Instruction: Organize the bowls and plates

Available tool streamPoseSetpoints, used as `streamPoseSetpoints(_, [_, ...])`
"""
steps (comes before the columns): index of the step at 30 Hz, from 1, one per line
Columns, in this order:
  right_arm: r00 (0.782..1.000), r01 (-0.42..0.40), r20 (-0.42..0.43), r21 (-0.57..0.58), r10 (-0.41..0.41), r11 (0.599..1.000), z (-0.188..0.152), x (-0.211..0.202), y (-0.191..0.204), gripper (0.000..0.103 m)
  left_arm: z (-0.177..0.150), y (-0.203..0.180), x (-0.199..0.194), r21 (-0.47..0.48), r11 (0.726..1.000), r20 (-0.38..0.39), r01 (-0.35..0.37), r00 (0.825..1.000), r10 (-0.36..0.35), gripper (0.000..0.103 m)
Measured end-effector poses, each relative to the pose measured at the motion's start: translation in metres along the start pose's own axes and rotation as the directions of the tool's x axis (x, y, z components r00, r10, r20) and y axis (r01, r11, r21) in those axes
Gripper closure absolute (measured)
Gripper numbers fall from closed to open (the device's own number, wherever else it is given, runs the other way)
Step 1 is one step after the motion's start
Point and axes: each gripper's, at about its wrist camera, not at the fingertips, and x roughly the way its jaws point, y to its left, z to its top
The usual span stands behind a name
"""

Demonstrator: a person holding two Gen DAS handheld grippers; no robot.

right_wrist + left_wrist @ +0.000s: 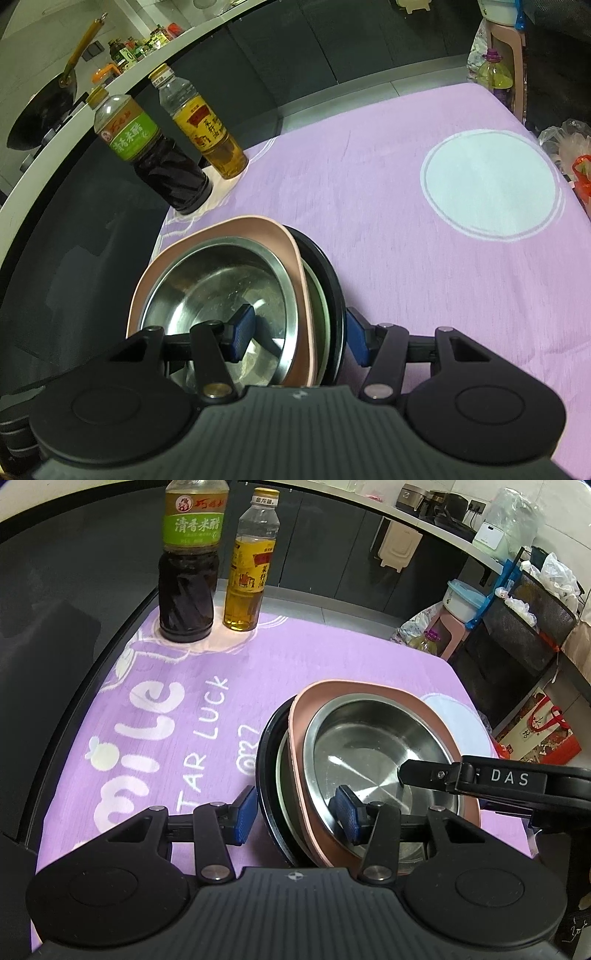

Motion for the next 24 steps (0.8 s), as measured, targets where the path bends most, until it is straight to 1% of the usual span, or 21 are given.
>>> streamPoseSetpoints(13, [1.0,0.001,0.019,0.015,-0.001,1.0,0.026,0.008,-0.005,0.05,0.025,-0.006,0.015,0.011,1.0,0.014,-0.002,1.0,0.002,0.06])
streamPoseSetpoints(24, [0.999,0.016,0.028,0.024,-0.017,1.0,0.045,0.018,-0.008,0.05,0.042,-0.009,0.031,0.019,1.0,0.011,0.003,1.0,-0.003,0.06])
